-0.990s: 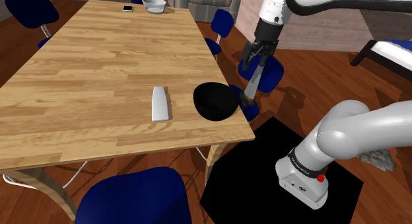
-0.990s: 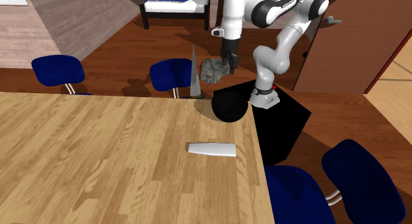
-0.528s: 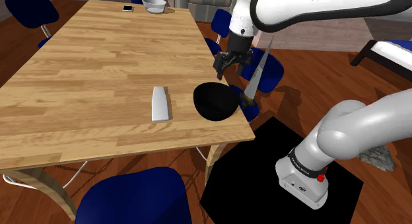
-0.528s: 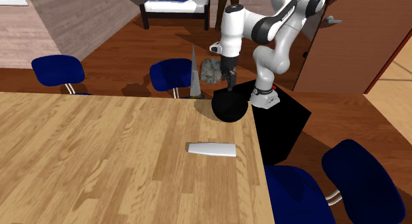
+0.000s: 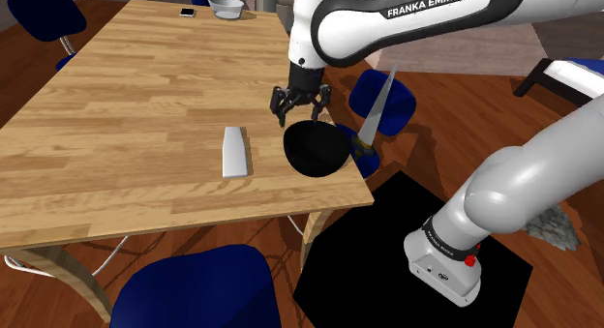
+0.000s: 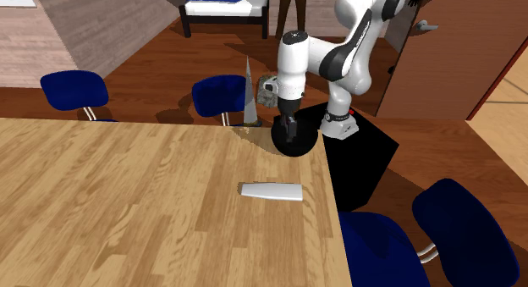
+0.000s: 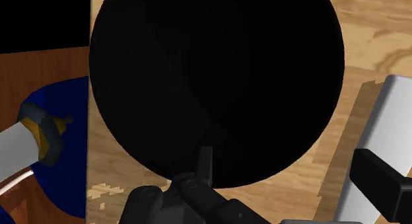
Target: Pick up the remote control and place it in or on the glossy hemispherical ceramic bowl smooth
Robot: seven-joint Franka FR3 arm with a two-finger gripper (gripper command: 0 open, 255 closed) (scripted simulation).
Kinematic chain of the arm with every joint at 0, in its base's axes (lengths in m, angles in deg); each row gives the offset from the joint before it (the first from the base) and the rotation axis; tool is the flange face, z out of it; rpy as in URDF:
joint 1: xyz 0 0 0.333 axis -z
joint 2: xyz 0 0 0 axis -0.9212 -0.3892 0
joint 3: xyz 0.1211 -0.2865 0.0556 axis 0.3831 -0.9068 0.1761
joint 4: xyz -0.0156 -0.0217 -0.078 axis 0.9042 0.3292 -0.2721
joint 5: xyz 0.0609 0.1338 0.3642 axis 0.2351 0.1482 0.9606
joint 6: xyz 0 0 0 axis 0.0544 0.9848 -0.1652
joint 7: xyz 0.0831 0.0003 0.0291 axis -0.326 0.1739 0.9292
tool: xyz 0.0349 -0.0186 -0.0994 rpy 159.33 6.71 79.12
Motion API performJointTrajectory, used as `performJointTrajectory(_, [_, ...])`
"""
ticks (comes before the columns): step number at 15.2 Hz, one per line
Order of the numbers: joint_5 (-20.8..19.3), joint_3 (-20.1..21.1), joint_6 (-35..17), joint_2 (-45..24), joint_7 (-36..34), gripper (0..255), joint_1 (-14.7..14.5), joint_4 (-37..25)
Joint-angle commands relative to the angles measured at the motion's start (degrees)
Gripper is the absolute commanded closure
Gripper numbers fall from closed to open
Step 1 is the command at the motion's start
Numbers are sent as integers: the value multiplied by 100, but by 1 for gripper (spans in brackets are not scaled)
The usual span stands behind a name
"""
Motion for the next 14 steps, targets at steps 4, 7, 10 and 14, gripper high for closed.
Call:
performJointTrajectory(4, [-480,352,-321,-1233,-1044,0,-41,-812])
performJointTrajectory(7, [-850,432,-379,-1980,-1635,0,-155,-1406])
performJointTrajectory(10, [-1211,409,-354,-2732,-2170,0,-358,-2085])
performJointTrajectory(14, [-1556,291,-226,-3602,-2681,0,-670,-2990])
